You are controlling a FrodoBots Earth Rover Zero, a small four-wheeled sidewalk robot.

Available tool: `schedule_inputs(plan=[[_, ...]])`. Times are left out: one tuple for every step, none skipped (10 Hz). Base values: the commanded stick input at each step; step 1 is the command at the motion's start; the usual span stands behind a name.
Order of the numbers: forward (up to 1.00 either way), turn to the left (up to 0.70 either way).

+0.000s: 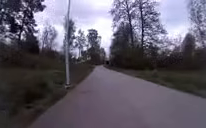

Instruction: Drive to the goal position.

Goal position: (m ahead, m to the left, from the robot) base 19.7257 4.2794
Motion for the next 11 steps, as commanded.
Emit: schedule_inputs(plan=[[1.0,0.0],[1.0,0.0],[1.0,0.0],[1.0,0.0],[1.0,0.0],[1.0,0.0],[1.0,0.0],[1.0,0.0],[1.0,0.0],[1.0,0.0],[1.0,0.0]])
